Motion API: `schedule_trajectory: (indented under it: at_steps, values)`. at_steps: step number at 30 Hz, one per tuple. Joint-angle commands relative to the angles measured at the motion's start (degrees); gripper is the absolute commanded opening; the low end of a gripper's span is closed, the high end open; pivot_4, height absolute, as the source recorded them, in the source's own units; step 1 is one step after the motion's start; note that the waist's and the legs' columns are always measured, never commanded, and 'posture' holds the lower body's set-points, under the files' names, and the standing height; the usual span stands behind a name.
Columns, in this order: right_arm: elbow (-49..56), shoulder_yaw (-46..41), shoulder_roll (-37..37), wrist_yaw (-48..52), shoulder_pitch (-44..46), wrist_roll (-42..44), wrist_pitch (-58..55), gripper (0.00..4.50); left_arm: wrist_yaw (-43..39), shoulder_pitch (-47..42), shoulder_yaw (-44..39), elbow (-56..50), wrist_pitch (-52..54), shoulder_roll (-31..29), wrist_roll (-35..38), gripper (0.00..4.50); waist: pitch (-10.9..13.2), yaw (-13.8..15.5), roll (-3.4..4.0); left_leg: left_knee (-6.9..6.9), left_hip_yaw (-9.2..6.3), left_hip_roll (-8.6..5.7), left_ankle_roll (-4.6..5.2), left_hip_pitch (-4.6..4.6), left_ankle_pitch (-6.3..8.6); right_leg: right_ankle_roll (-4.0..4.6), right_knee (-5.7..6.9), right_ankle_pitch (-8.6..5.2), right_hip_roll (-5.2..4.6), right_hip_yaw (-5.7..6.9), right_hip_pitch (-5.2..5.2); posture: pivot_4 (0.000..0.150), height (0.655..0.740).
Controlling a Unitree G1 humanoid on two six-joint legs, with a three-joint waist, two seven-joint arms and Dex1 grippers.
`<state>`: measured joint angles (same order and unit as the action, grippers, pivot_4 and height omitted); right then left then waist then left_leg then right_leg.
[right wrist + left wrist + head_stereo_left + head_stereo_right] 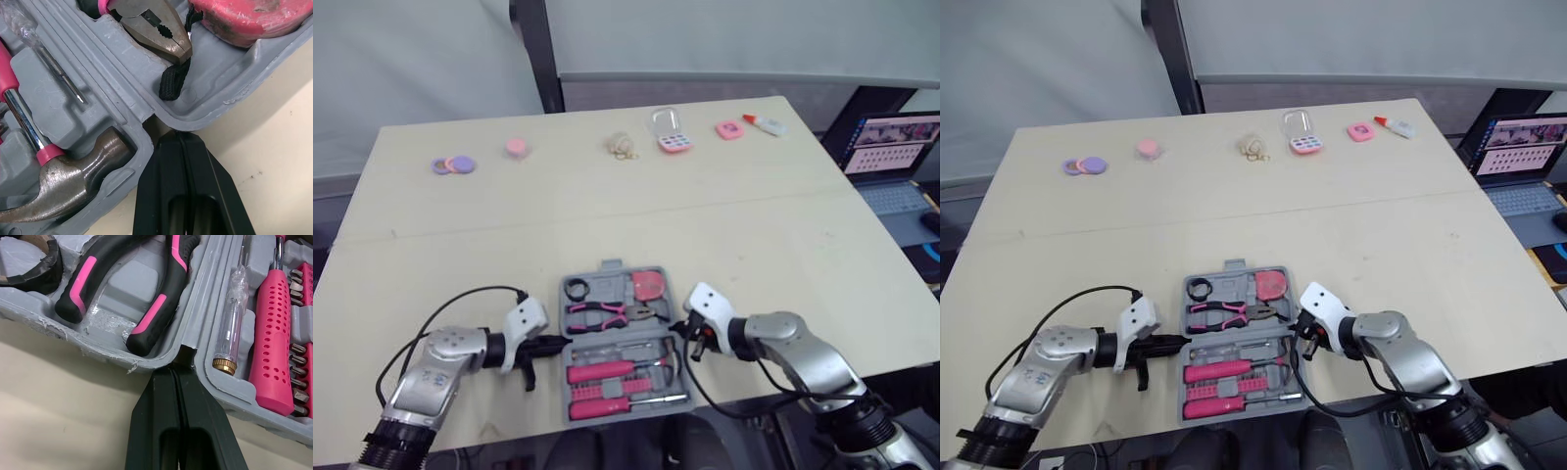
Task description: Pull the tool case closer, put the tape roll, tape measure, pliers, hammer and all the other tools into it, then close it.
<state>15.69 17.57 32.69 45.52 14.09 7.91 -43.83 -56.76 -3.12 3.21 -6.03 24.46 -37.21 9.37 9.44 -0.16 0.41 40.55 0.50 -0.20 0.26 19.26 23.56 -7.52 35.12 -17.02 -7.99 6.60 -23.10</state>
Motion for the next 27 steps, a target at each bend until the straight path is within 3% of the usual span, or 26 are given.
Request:
schedule_trajectory:
  at_steps: [1, 9, 16, 20, 22, 27]
  values:
    - [3.2, -1.7, 0.7, 0.9, -0.2, 1.9, 1.2, 0.00, 0.2, 1.6, -2.9, -2.7, 1.2, -2.5, 1.9, 0.02, 0.0, 0.0, 0.00, -0.01, 0.00, 0.00, 0.00, 0.00, 0.00, 0.00, -0.01, 0.00, 0.00, 0.00, 0.00, 0.150, 0.7400]
    - [5.8, -5.0, 3.8, 0.3, -2.2, 3.8, 0.4, 0.00, -1.9, 4.7, -9.9, 0.2, -2.0, -7.8, 5.2, 0.02, 0.0, 0.2, 0.04, -0.05, -0.03, 0.01, 0.00, -0.01, 0.00, 0.00, -0.07, 0.00, -0.01, -0.01, 0.02, 0.150, 0.7400]
    - [10.7, -12.9, 5.2, -0.8, -3.6, 8.8, -4.6, 0.00, -11.2, 9.0, -18.7, -13.1, 11.9, -12.6, 24.9, 0.02, 0.1, 0.1, 0.05, -0.06, -0.12, 0.04, 0.00, 0.00, 0.00, 0.00, -0.09, 0.00, -0.03, -0.02, 0.03, 0.150, 0.7400]
    - [10.9, -16.4, 3.2, -3.8, -2.2, 11.0, -8.1, 0.00, -13.7, 14.1, -20.2, -19.5, 15.1, -13.6, 31.4, 0.02, 0.1, 0.0, 0.09, -0.11, -0.46, 0.04, 0.00, -0.06, 0.00, 0.00, -0.10, 0.00, -0.05, -0.11, 0.03, 0.150, 0.7400]
    - [10.5, -17.4, 1.2, -6.9, -0.9, 10.8, -9.5, 0.00, -14.1, 16.6, -19.9, -20.8, 14.1, -12.7, 32.1, 0.02, 0.1, -0.1, 0.14, -0.16, -0.46, 0.04, 0.00, -0.08, 0.00, 0.01, -0.10, 0.00, -0.04, -0.11, 0.03, 0.150, 0.7400]
    - [8.2, -20.0, -2.0, -11.1, 1.3, 11.0, -10.8, 0.00, -13.6, 18.2, -13.8, -17.9, 4.4, -8.2, 26.2, 0.02, 0.2, 0.2, 0.24, -0.25, -0.30, -0.02, 0.00, -0.09, 0.00, 0.01, -0.14, -0.01, -0.02, -0.18, 0.02, 0.150, 0.7400]
